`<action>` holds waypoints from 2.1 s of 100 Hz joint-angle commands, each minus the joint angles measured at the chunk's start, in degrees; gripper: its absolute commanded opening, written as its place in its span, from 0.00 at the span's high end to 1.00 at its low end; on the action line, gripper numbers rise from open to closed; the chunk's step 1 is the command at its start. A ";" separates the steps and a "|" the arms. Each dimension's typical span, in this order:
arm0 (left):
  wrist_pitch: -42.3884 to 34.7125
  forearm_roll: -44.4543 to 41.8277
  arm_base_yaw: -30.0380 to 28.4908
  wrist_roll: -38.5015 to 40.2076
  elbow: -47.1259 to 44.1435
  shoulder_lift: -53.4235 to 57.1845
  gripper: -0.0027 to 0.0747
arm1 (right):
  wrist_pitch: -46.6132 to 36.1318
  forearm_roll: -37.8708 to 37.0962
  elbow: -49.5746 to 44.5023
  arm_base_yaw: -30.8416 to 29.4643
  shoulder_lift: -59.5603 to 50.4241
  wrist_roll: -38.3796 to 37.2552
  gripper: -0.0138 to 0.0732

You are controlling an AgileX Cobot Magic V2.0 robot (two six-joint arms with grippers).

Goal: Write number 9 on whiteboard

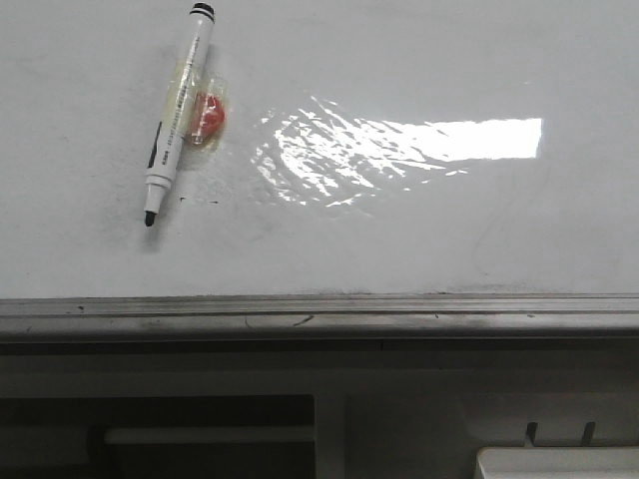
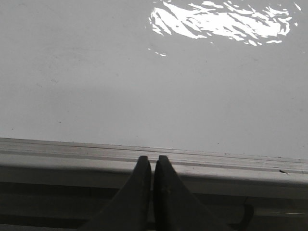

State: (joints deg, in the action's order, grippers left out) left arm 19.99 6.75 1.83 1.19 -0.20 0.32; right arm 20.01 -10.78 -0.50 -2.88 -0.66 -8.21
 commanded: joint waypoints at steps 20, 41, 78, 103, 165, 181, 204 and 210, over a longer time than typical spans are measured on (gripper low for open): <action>-2.18 0.92 -0.03 0.34 -2.39 1.51 0.99 | -1.08 0.09 -1.45 -0.47 -0.82 0.17 0.90; -2.18 0.92 -0.03 0.34 -2.39 1.51 0.99 | -1.08 -0.03 -1.45 -0.47 -0.82 0.17 0.90; -3.91 -1.10 -0.03 0.09 -2.39 1.51 0.99 | -1.08 -3.47 -1.45 -0.47 -0.82 0.17 0.90; -13.72 -3.65 -0.03 -0.03 -2.39 1.51 0.99 | -4.54 -6.50 -1.45 -0.47 -0.82 0.17 0.90; -24.07 -2.87 -0.03 0.35 -2.14 1.51 0.99 | -24.48 3.30 -1.45 -0.47 -0.82 0.05 0.90; -23.74 -2.00 -0.03 0.35 0.10 1.06 0.99 | -23.91 6.60 0.29 -0.47 -0.43 0.05 0.90; -18.91 -2.14 -0.03 0.35 8.21 -7.13 0.99 | -14.55 8.53 7.28 -0.47 5.21 0.05 0.90; -18.91 -2.14 -0.03 0.35 10.56 -9.93 0.99 | -12.88 10.78 9.34 -0.47 8.00 0.05 0.90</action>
State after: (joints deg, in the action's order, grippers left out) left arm 4.97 4.17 1.83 1.19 5.40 -5.42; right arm 8.52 -2.30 4.63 -2.88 3.42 -8.31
